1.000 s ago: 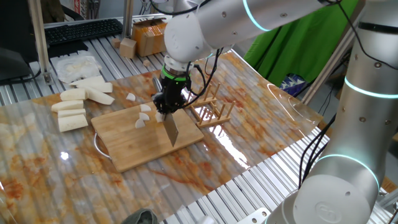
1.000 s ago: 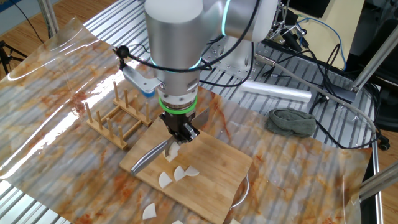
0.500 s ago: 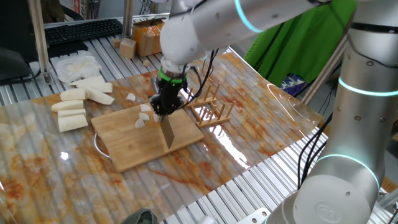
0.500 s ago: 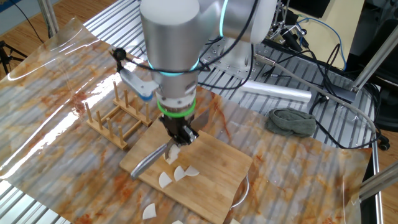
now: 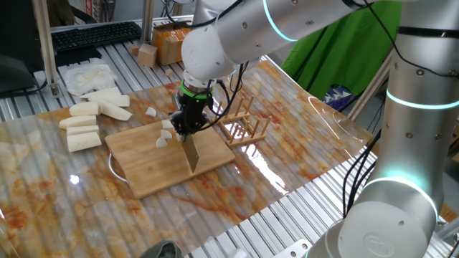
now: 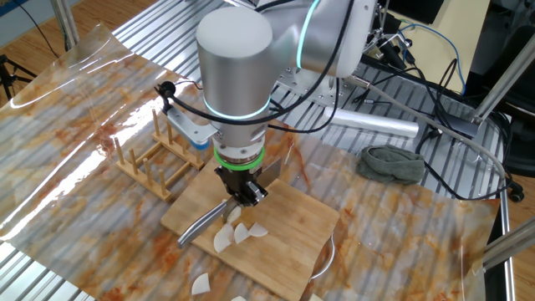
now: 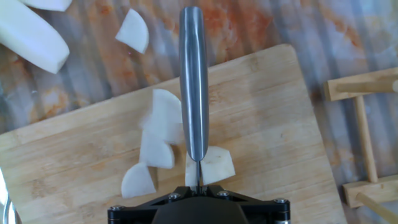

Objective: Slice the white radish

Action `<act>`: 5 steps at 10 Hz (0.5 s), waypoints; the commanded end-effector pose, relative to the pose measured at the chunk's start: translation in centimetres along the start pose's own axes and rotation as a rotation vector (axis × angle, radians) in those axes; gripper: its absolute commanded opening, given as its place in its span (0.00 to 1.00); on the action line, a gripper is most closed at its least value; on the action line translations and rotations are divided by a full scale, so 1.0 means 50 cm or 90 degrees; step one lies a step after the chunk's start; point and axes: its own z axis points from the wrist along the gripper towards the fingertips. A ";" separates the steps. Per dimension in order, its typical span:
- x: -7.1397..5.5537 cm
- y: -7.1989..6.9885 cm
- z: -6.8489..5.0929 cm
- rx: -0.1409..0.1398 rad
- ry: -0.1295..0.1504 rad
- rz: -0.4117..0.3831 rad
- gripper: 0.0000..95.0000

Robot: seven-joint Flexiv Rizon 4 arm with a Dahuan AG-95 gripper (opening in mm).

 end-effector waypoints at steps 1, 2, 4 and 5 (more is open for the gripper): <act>0.003 0.004 0.003 -0.002 0.005 0.010 0.00; 0.003 0.005 -0.001 -0.001 0.006 0.012 0.00; 0.007 0.007 -0.022 -0.005 0.015 0.017 0.00; 0.007 0.008 -0.022 -0.002 0.014 0.015 0.00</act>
